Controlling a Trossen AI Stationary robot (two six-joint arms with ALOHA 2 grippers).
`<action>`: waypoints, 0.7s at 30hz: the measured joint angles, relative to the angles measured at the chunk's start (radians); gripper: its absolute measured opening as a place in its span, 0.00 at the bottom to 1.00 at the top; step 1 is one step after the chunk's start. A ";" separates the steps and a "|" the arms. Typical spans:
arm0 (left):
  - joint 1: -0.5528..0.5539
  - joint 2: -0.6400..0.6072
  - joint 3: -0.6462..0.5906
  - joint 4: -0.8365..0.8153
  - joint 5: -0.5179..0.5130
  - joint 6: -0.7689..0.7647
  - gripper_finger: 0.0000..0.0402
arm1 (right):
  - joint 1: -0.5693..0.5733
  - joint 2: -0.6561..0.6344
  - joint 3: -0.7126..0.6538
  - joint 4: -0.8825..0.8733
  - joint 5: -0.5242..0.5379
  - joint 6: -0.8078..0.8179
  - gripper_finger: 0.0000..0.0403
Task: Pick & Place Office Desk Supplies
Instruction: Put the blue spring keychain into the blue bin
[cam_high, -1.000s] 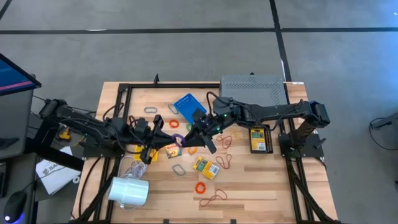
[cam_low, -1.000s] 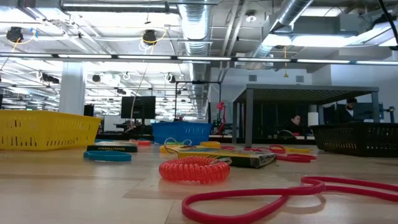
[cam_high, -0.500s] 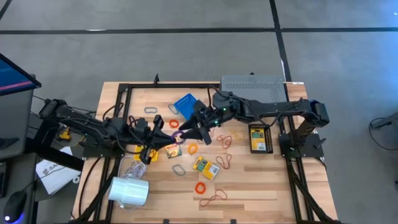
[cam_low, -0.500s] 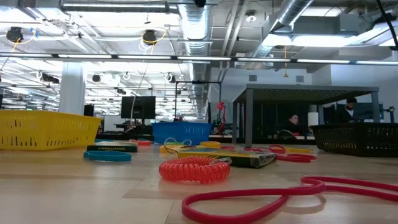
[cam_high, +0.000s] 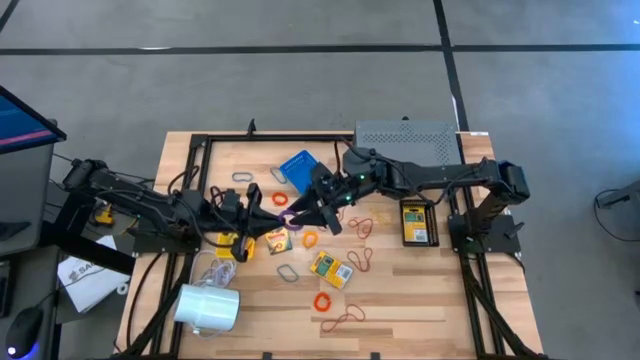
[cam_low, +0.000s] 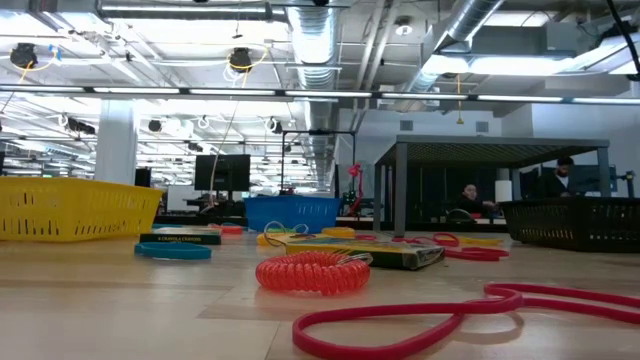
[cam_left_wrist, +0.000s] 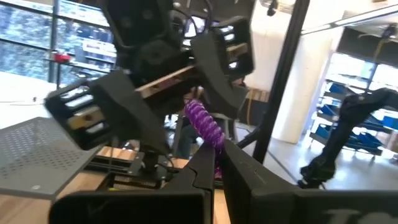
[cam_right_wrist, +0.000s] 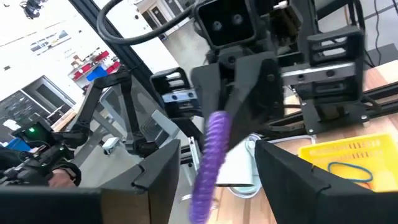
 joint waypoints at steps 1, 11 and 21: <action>0.000 0.000 0.000 -0.001 -0.011 0.000 0.01 | 0.004 0.000 0.000 0.000 0.000 0.005 0.50; 0.006 -0.084 0.000 -0.077 -0.023 0.005 0.01 | -0.023 0.000 0.000 -0.026 -0.023 0.015 0.50; 0.005 -0.219 0.000 -0.268 -0.103 -0.016 0.01 | -0.103 -0.001 0.000 -0.034 -0.053 0.014 0.49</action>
